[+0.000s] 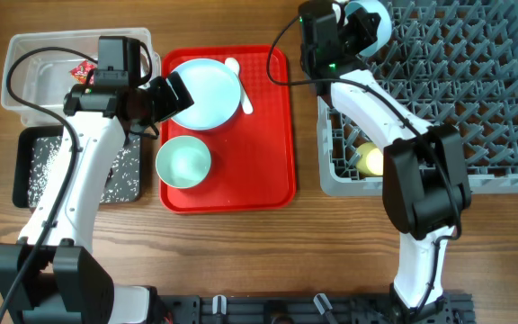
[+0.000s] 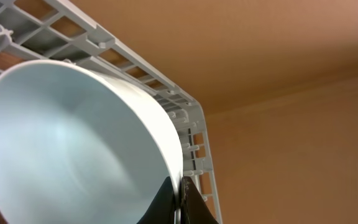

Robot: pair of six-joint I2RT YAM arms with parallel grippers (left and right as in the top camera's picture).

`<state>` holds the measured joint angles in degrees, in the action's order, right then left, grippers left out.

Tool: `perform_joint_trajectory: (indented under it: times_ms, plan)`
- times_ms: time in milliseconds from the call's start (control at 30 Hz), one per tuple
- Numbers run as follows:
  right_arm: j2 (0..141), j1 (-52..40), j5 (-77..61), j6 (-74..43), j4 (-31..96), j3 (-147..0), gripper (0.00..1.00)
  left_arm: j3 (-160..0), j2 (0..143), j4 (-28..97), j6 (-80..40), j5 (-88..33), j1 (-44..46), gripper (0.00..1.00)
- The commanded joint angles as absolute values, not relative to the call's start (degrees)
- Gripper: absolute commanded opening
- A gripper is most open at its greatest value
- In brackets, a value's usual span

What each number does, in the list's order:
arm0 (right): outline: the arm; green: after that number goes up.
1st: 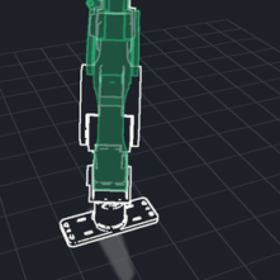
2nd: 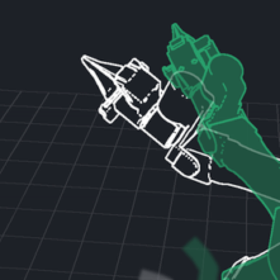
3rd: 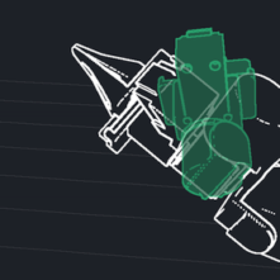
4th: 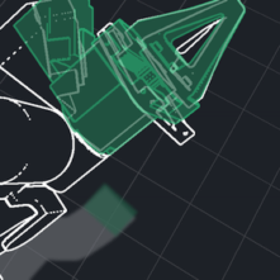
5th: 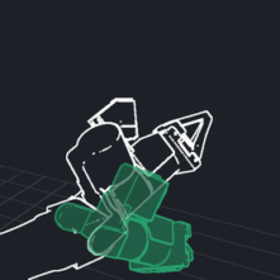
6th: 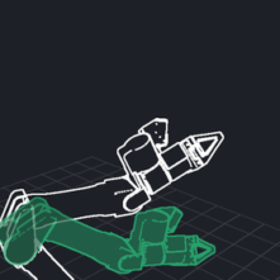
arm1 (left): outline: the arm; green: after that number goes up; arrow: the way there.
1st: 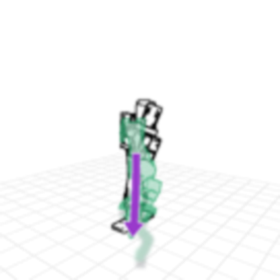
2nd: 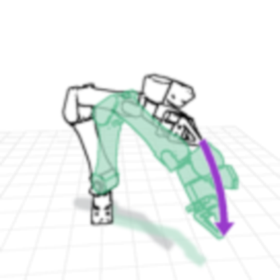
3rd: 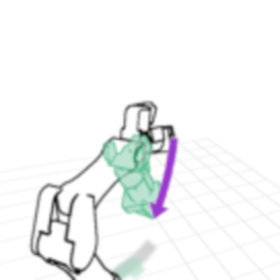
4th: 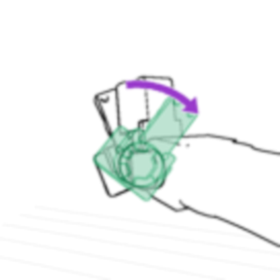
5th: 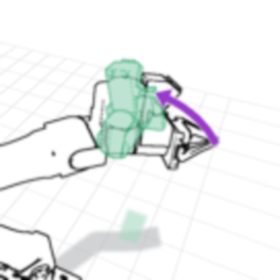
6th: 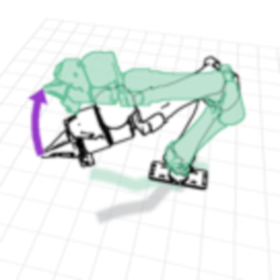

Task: Sort waste into correct bins and load items into the dishwasher rack
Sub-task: 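Carry the blue bowl with the right gripper and set it in the rack, then grasp the green bowl rim with the right gripper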

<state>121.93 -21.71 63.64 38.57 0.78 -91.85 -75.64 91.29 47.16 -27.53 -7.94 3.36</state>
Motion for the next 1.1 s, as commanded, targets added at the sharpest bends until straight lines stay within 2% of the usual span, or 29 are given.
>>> perform_joint_trajectory:
  times_ms: [0, 67, 100, 167, 200, 233, 367, 500, 633, 700, 800, 867, 967, 1067]
  plan:
    - [123.46, -24.12, 62.13, 37.98, 2.96, -91.35, 0.15, -76.4, 91.31, 47.18, -27.46, -7.4, 3.2, 1.0]
    - [123.46, -25.43, 62.13, 39.24, 3.55, -91.35, 0.17, -76.4, 91.31, 47.18, -27.49, -7.4, 3.2, 1.0]
    - [123.46, -26.26, 62.11, 39.27, 3.57, -91.35, 0.22, -76.4, 91.31, 47.18, -27.49, -7.4, 3.2, 1.0]
    - [123.46, -27.51, 62.13, 39.24, 3.53, -91.37, 0.42, -76.4, 91.31, 47.16, -27.46, -7.4, 3.2, 1.0]
    - [123.46, -28.36, 62.13, 39.24, 3.53, -91.37, 0.8, -76.4, 91.31, 47.16, -27.46, -7.4, 3.2, 1.0]
    - [123.46, -28.56, 62.5, 39.2, 3.53, -91.37, 1.0, -76.4, 91.31, 47.16, -27.46, -7.4, 3.2, 1.0]
    - [123.44, -28.6, 63.79, 37.54, 3.49, -91.37, 1.0, -76.4, 91.31, 47.18, -27.46, -7.4, 3.2, 1.0]
    - [122.54, -28.86, 66.72, 30.87, 2.39, -91.42, 1.0, -76.4, 91.31, 47.18, -27.46, -7.4, 3.2, 1.0]
    - [118.21, -30.55, 65.17, 26.22, 3.01, -91.44, 1.0, -76.4, 91.31, 47.18, -27.49, -7.4, 3.2, 1.0]
    - [115.98, -31.44, 62.02, 22.63, 7.31, -91.44, 1.0, -76.4, 91.31, 47.16, -27.49, -7.4, 3.2, 1.0]
    - [112.12, -32.69, 45.34, 9.19, 23.09, -91.44, 1.0, -76.4, 91.31, 47.18, -27.49, -7.4, 3.2, 1.0]
    - [110.48, -32.8, 30.39, 4.25, 31.57, -91.44, 1.0, -76.4, 91.31, 47.16, -27.46, -7.4, 3.2, 1.0]
    - [108.12, -32.82, 0.73, 3.51, 41.89, -91.44, 1.0, -76.4, 91.31, 47.18, -27.46, -7.4, 3.2, 1.0]
    - [107.87, -32.82, -21.43, 0.99, 44.05, -91.42, 1.0, -76.4, 91.31, 47.18, -27.46, -7.4, 3.2, 1.0]
